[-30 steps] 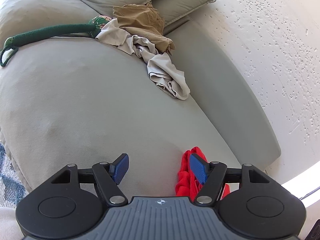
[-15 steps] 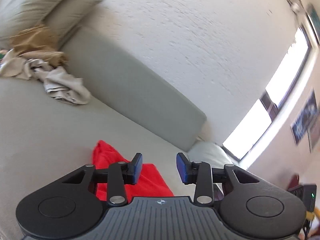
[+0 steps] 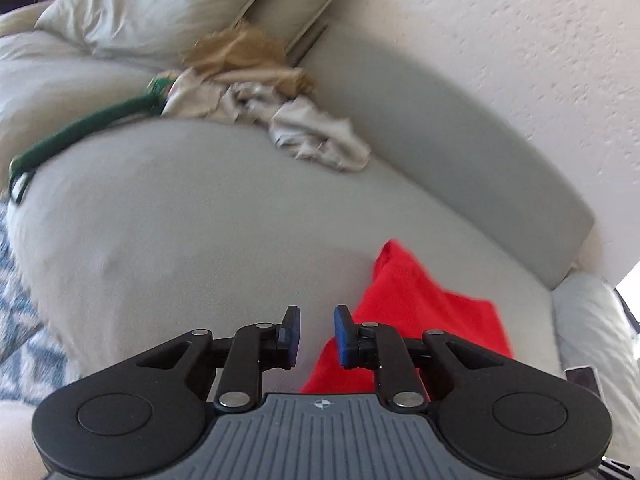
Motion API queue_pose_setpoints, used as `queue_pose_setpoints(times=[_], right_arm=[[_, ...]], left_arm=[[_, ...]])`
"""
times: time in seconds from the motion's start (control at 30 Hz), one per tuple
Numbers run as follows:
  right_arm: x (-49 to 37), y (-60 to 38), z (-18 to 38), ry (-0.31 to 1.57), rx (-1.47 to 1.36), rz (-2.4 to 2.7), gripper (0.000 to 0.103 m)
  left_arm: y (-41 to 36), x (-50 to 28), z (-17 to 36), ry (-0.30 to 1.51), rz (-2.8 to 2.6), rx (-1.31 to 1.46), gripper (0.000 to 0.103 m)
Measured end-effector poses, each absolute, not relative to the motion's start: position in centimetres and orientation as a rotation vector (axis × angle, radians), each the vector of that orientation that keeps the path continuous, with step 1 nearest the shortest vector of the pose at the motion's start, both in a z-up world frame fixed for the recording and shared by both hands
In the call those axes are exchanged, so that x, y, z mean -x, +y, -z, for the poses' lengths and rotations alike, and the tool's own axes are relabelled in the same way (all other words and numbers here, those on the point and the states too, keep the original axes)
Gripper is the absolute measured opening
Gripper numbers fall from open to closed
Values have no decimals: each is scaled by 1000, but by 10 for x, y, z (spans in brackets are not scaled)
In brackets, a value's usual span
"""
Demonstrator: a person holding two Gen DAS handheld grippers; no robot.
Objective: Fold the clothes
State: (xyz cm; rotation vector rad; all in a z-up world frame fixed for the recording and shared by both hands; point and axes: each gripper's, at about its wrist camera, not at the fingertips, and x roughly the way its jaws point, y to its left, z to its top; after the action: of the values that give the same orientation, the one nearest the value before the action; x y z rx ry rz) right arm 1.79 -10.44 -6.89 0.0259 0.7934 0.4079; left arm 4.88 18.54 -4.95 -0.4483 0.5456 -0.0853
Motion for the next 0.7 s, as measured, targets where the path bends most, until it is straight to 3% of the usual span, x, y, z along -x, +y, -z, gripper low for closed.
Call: queue_pose_setpoints(times=[0.1, 0.13, 0.23, 0.33, 0.4, 0.43, 0.5, 0.53, 0.7], right_arm=[[-41, -122, 65, 766, -173, -405, 40], [-49, -128, 64, 756, -223, -404, 36], [-72, -146, 61, 725, -369, -399, 22], [-105, -146, 84, 780, -502, -479, 21], [-129, -142, 106, 837, -587, -553, 21], [-141, -140, 117, 865, -630, -591, 21], [-166, -136, 138, 921, -715, -666, 3], [-178, -136, 148, 939, -754, -693, 0], [-215, -170, 159, 803, -729, -311, 0]], left_arm=[[162, -49, 29, 413, 247, 401, 19], [154, -54, 27, 421, 286, 374, 21], [134, -80, 45, 556, 233, 292, 23], [139, -103, 72, 743, 76, 307, 12], [155, -107, 83, 804, 23, 391, 22], [159, -106, 85, 810, 20, 405, 24], [167, -102, 88, 814, 21, 422, 28], [170, -100, 89, 816, 21, 430, 28], [169, -98, 90, 806, 35, 403, 29]])
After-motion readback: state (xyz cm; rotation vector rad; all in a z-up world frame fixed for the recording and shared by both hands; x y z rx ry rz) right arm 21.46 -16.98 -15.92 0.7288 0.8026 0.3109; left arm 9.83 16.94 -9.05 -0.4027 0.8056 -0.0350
